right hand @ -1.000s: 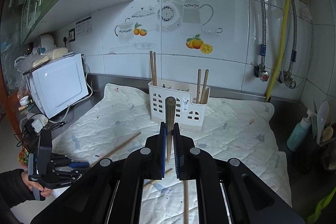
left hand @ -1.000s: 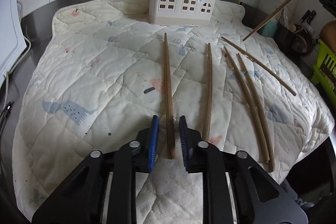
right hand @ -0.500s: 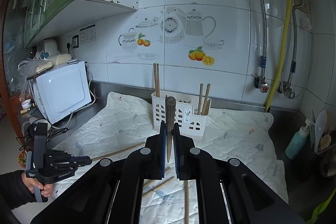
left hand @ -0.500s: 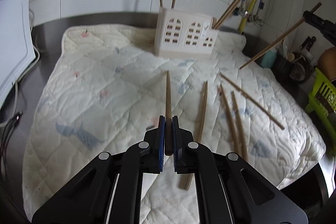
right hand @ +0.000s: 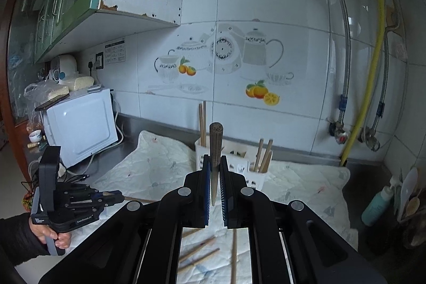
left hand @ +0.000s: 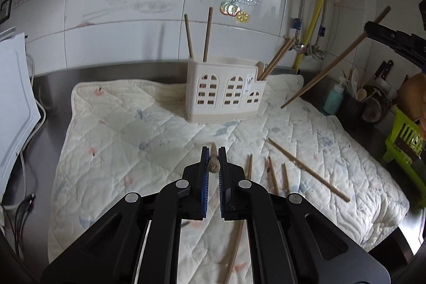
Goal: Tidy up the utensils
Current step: 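Lift both held chopsticks and carry them toward the white holder, then lower the right tool's chopstick into the holder and open it while the left tool carries its own, then insert the left tool's chopstick into the holder and open its fingers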
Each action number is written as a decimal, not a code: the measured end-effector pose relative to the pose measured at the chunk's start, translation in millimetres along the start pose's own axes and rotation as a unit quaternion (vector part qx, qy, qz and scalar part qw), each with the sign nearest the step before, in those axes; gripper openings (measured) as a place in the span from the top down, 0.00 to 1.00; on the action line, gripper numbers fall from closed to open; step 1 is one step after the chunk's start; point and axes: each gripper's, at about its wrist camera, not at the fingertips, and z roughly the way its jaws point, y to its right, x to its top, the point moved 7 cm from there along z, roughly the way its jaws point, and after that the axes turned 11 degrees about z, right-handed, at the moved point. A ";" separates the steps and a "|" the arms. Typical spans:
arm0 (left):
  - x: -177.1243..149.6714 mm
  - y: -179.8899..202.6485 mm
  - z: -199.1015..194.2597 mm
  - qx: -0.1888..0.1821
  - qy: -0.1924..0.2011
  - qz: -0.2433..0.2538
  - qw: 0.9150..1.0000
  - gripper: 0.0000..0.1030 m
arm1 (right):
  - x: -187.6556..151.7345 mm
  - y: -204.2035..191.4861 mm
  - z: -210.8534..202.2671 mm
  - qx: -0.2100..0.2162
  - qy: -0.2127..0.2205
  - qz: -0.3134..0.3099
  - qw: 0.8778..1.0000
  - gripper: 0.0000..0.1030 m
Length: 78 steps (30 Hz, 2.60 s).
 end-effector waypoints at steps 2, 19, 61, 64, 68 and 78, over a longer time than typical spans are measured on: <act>13.1 -1.4 0.3 -0.003 0.005 -0.001 1.000 0.95 | 14.8 2.6 6.9 -0.005 0.007 -0.004 1.000 0.94; 93.2 0.2 15.0 -0.009 0.032 0.039 0.999 0.95 | 70.5 47.9 122.7 -0.082 -0.031 -0.015 0.996 0.94; 233.6 -22.8 126.1 0.049 0.091 0.039 0.994 0.95 | -17.1 74.2 71.9 -0.050 -0.028 0.008 0.998 0.67; 231.2 -20.9 119.4 0.044 0.093 0.044 0.994 0.92 | -31.0 72.3 65.3 -0.050 -0.034 0.017 0.998 0.67; 227.4 -18.6 103.8 0.044 0.095 0.044 0.994 0.88 | -61.6 69.9 52.7 -0.050 -0.053 0.038 0.997 0.67; 178.5 -14.9 20.7 0.038 0.103 0.034 0.993 0.66 | -160.7 77.1 22.7 -0.077 -0.120 0.087 0.986 0.73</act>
